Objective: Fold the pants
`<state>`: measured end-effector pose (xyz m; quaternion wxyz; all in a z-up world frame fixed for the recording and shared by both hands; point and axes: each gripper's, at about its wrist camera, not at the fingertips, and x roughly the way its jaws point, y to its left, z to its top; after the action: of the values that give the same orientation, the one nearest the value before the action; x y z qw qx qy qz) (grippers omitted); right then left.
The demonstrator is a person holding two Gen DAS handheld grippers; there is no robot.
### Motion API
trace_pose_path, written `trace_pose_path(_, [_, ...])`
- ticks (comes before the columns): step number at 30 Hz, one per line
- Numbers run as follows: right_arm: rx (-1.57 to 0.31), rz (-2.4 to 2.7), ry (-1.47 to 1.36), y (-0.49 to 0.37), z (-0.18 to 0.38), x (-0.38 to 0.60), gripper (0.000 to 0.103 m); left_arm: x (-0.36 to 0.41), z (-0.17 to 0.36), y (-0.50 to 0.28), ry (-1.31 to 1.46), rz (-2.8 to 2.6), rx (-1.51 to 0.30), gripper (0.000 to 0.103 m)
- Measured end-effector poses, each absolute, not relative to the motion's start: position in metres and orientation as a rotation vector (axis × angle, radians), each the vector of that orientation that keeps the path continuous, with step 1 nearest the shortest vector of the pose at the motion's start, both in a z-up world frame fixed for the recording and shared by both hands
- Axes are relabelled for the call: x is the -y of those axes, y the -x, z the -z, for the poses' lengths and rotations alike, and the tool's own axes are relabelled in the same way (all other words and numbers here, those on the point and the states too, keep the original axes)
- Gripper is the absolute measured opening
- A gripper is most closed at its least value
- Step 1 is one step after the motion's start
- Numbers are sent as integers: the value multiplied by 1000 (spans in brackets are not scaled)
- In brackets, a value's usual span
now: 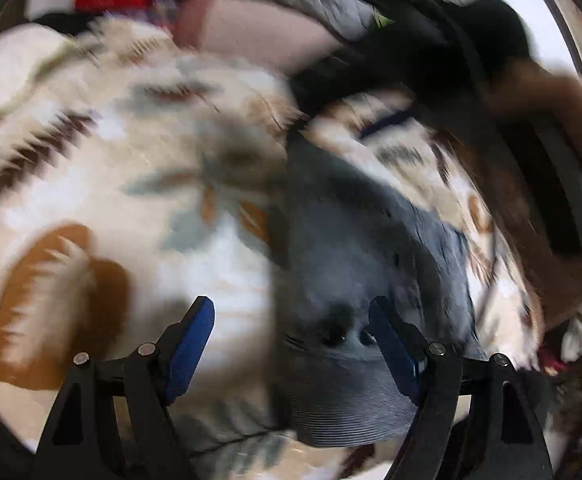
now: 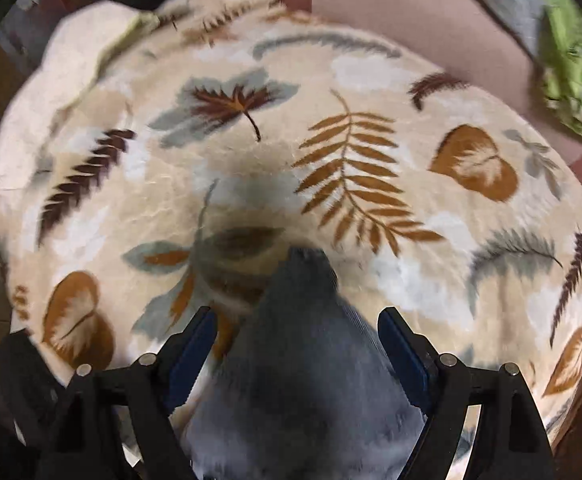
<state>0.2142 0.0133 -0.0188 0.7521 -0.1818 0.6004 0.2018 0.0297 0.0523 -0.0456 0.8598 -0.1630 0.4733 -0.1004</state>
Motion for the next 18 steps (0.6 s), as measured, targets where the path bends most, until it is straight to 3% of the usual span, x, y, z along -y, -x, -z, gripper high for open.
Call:
trace_pose_path(1, [-1369, -436, 392, -223, 33, -18, 85, -47, 53, -33, 346, 238, -1031, 80])
trace_pose_path(2, [-1421, -433, 375, -228, 44, -19, 78, -45, 58, -33, 349, 242, -1044, 80])
trace_pose_path(3, [-1486, -427, 348, -233, 56, -18, 37, -44, 60, -32, 352, 234, -1031, 80])
trace_pose_path(4, [-1521, -403, 333, -238, 64, -15, 28, -44, 59, -33, 348, 238, -1025, 80])
trace_pose_path(6, [-1531, -392, 271, -244, 67, -4, 24, -44, 60, -35, 353, 250, -1023, 80])
trace_pose_path(10, [-1488, -365, 135, -247, 66, 20, 24, -40, 60, -34, 341, 245, -1019, 80])
trace_pose_path(15, [-1268, -262, 61, -234, 33, 44, 50, -38, 62, -35, 339, 242, -1012, 80])
trace_pose_path(18, [-1168, -225, 73, -213, 12, 62, 50, -37, 63, -34, 337, 230, -1005, 80])
